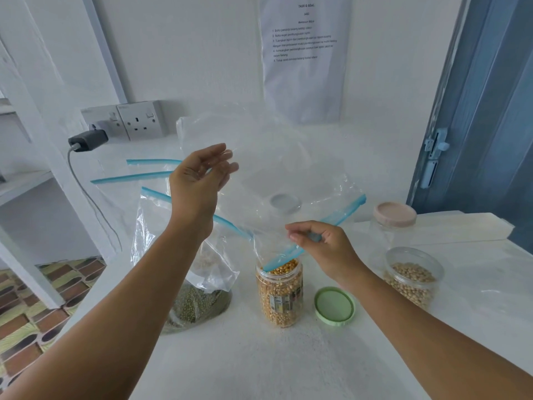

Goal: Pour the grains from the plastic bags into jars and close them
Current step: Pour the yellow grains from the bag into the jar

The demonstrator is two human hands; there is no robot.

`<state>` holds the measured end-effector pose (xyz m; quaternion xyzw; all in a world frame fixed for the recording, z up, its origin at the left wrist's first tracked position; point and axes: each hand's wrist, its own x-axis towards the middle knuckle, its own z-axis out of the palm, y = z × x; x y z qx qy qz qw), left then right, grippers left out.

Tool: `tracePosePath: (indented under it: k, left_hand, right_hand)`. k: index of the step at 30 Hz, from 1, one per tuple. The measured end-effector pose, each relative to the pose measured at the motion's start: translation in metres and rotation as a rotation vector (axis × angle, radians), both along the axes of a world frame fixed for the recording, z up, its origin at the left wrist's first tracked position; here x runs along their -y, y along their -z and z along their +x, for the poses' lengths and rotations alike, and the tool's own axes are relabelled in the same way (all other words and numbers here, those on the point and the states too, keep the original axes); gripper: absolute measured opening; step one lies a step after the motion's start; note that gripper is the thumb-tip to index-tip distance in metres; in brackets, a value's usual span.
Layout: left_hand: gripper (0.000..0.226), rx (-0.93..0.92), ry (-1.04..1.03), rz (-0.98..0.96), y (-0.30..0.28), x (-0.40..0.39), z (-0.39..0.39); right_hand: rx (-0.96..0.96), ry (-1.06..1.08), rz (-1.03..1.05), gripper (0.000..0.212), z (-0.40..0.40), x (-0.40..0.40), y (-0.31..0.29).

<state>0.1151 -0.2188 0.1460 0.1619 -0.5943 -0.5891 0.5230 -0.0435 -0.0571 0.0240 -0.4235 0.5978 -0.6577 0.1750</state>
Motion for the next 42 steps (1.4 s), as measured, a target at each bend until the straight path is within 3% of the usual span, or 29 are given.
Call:
tracePosePath:
  k: [25,42]
  left_hand:
    - [0.021,0.025,-0.025,-0.044,0.0042,-0.0036,0.0000]
    - [0.029,0.008,-0.024,-0.039,0.0029,-0.0062,0.0023]
  right_hand:
    - [-0.027,0.045,0.005,0.018,0.0039,-0.0016,0.0007]
    - [0.015,0.067,0.008,0.015,0.0055,-0.0006,-0.0044]
